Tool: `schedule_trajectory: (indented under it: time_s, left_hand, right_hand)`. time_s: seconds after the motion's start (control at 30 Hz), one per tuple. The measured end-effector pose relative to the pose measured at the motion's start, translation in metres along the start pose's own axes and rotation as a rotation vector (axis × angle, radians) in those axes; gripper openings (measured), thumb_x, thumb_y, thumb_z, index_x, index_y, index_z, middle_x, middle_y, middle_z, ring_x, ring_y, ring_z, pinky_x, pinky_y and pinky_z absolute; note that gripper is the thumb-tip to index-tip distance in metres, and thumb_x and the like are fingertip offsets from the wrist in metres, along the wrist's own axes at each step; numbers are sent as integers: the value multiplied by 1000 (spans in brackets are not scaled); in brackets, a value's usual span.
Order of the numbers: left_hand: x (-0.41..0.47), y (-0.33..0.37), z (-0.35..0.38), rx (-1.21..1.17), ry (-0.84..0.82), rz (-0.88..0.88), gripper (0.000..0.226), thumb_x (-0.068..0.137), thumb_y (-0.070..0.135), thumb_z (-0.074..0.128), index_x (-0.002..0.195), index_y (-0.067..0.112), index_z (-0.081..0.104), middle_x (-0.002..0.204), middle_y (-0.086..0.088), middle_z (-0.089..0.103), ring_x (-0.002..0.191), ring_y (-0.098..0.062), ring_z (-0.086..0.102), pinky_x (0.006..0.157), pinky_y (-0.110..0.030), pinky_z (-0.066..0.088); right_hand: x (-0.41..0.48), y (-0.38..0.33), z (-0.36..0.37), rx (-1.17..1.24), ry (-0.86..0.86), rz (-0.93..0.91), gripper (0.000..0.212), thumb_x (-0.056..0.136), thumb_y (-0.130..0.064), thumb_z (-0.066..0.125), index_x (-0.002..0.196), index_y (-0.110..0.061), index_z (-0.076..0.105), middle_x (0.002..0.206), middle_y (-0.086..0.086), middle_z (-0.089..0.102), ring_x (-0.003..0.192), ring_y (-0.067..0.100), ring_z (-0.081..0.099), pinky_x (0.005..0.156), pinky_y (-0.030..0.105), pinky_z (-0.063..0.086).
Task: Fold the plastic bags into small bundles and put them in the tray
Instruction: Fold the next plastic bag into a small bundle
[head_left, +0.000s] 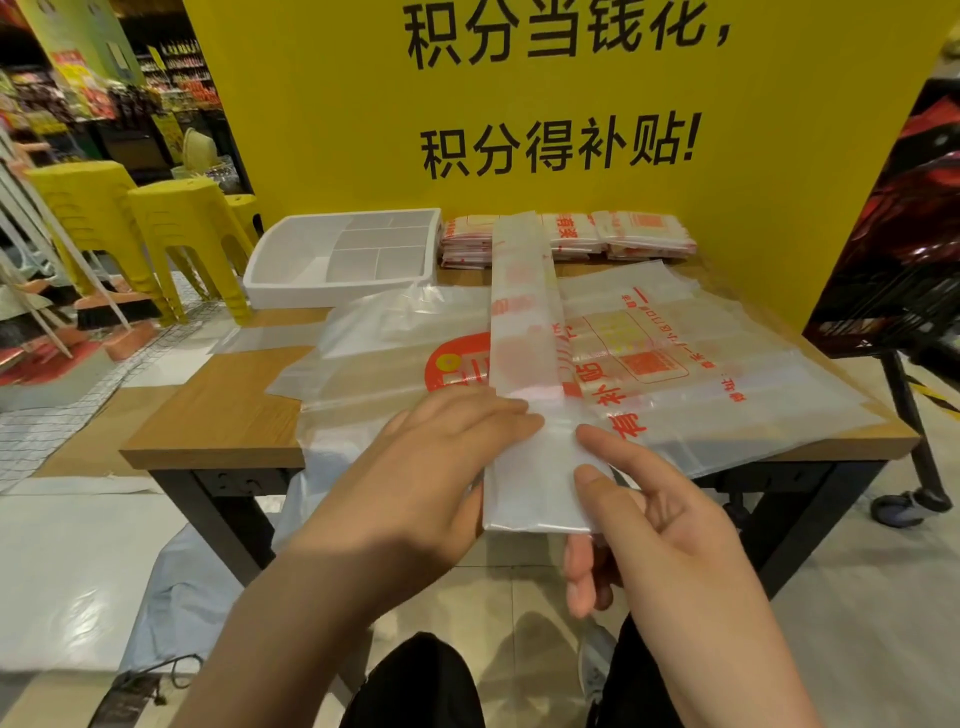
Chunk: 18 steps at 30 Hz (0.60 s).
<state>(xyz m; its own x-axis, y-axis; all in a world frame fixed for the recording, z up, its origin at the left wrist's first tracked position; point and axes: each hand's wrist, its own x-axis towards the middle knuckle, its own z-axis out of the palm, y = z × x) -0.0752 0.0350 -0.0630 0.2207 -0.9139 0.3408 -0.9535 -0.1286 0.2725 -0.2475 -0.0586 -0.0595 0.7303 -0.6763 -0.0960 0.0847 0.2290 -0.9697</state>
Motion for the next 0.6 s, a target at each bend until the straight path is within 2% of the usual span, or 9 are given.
schedule_trajectory:
  time_s: [0.07,0.13,0.17,0.23,0.3,0.33,0.4,0.47,0.6]
  left_hand:
    - [4,-1,2,15,0,10,49,87,30,49,135,29,59,138,12,57,131,-12,47,108,-39,41]
    - [7,-2,3,16,2,28,48,85,37,48,130,27,63,132,10,61,124,-15,54,102,-41,46]
    - [7,-2,4,19,1,37,48,85,39,49,129,27,64,130,10,63,121,-15,56,100,-42,47]
    - [7,-4,5,19,11,54,46,85,39,50,128,28,65,128,11,64,119,-15,58,98,-42,48]
    - [7,-5,6,3,32,62,45,85,35,49,127,30,65,126,14,64,118,-14,58,97,-40,47]
    - [7,-5,5,-3,41,67,45,85,34,48,127,31,65,126,16,63,117,-12,57,98,-38,46]
    - [8,-5,5,-12,51,68,43,87,33,49,127,34,64,125,20,62,118,-6,54,99,-33,44]
    - [8,-5,6,-41,60,64,39,90,31,53,127,35,64,124,22,61,119,-2,52,100,-31,43]
    - [9,-5,8,-137,54,81,37,93,24,63,128,35,64,122,25,61,119,-2,53,99,-33,44]
  right_hand:
    - [-1,-4,-1,-42,-43,11,40,95,-27,57,134,-35,51,57,13,62,45,21,55,45,25,44]
    - [-3,-11,-10,-158,-133,21,64,79,-44,66,138,-46,41,65,8,67,48,16,57,48,24,46]
    - [-4,-15,-18,-292,-181,5,78,68,-55,71,137,-56,34,74,3,70,52,11,58,54,23,48]
    - [-5,-24,-39,-747,-232,-103,97,51,-78,70,134,-74,19,93,-14,66,69,6,61,67,19,49]
    - [0,-31,-56,-1203,-182,-313,92,54,-88,57,137,-71,21,109,-25,54,92,3,56,75,21,48]
    - [6,-30,-62,-1336,-128,-452,84,62,-82,56,139,-65,29,113,-29,50,100,1,53,79,22,48]
    - [22,-26,-65,-1408,-93,-670,66,77,-57,66,140,-47,48,125,-30,49,115,2,49,90,26,44]
    - [41,-17,-62,-1384,-134,-761,52,84,-33,73,134,-35,59,132,-16,57,123,10,50,94,30,39]
    - [64,-8,-61,-1309,-223,-816,39,83,-25,67,122,-33,68,120,-18,66,112,10,59,90,34,46]
